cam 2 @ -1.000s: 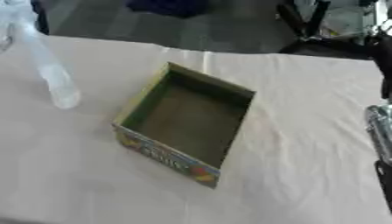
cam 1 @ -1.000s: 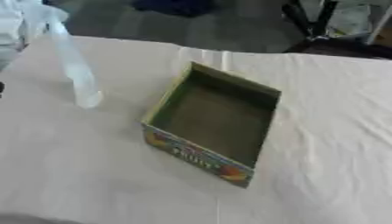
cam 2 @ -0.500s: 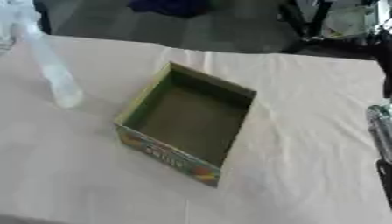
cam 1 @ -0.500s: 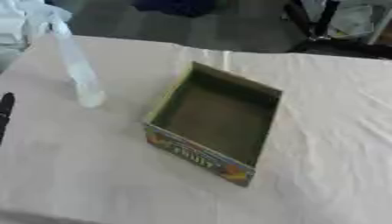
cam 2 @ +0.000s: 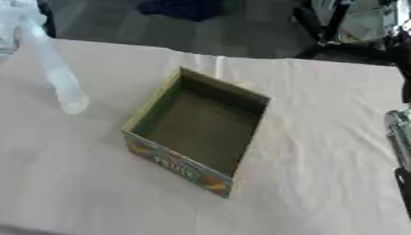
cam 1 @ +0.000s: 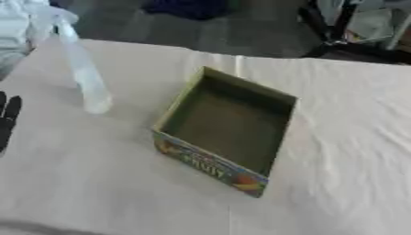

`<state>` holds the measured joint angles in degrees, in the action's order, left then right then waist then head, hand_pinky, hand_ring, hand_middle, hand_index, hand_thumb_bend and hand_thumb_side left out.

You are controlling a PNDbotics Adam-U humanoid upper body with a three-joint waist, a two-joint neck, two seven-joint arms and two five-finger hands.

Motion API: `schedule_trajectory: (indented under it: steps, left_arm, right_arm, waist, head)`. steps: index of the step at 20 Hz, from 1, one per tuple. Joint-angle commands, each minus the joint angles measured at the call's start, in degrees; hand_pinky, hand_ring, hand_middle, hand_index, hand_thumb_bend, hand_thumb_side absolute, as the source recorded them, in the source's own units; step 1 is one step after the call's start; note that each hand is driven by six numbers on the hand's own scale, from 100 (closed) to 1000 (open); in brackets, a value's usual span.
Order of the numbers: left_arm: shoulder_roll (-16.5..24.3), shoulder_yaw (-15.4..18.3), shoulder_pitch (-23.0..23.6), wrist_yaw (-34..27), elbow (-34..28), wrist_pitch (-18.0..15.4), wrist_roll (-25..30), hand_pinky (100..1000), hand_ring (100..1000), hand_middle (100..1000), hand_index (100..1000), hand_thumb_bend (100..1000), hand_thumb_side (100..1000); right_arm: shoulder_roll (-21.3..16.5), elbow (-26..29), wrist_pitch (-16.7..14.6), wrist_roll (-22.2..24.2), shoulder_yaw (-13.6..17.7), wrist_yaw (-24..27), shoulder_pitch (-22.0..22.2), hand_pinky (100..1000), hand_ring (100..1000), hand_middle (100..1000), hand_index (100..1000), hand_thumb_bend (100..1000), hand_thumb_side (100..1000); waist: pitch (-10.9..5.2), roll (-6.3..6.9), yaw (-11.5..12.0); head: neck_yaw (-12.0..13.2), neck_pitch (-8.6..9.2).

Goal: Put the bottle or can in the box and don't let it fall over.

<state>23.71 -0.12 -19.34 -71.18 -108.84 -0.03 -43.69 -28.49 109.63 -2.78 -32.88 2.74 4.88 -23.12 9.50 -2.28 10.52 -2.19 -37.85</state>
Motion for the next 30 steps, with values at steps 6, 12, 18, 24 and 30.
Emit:
schedule_trajectory:
  steps: [6, 12, 18, 24, 30]
  left_arm:
    - [-0.17, -1.98, -3.54, -0.55, 2.73, 2.32, -0.25, 100, 100, 100, 1000, 728, 724]
    - [-1.06, -3.22, -5.35, 0.77, 3.35, 2.74, 1.15, 100, 100, 100, 1000, 869, 852]
    - [-1.55, -4.14, -6.96, 1.06, 4.57, 3.16, 1.35, 100, 100, 100, 1000, 835, 928]
    - [-2.03, -4.75, -8.36, 0.27, 5.07, 4.25, 1.01, 100, 100, 100, 1000, 705, 1000]
    - [-2.92, -5.39, -9.46, -1.28, 4.51, 5.84, 0.15, 100, 100, 100, 1000, 623, 1000]
  right_arm:
    - [-0.85, 0.74, -0.09, 0.32, 0.02, 0.58, -0.66, 984, 930, 935, 849, 494, 422]
    - [-0.77, 0.75, -0.12, 0.40, -0.08, 0.70, -0.71, 984, 929, 933, 849, 490, 423]
    - [-0.74, 0.77, -0.16, 0.40, -0.12, 0.84, -0.64, 984, 927, 932, 847, 482, 427]
    - [-0.73, 0.74, -0.24, 0.20, -0.14, 0.98, -0.52, 985, 926, 931, 846, 479, 428]
    - [-0.74, 0.83, -0.48, 0.00, -0.12, 1.05, -0.42, 983, 923, 927, 845, 477, 426]
  waist:
    - [-1.10, 0.36, -0.25]
    - [-1.16, 0.42, -0.42]
    - [-1.17, 0.51, -0.57]
    - [-1.18, 0.61, -0.61]
    - [-1.29, 0.74, -0.53]
  head:
    - [0.07, 0.35]
    - [0.09, 0.31]
    - [0.00, 0.23]
    - [-0.03, 0.06]
    - [-0.11, -0.19]
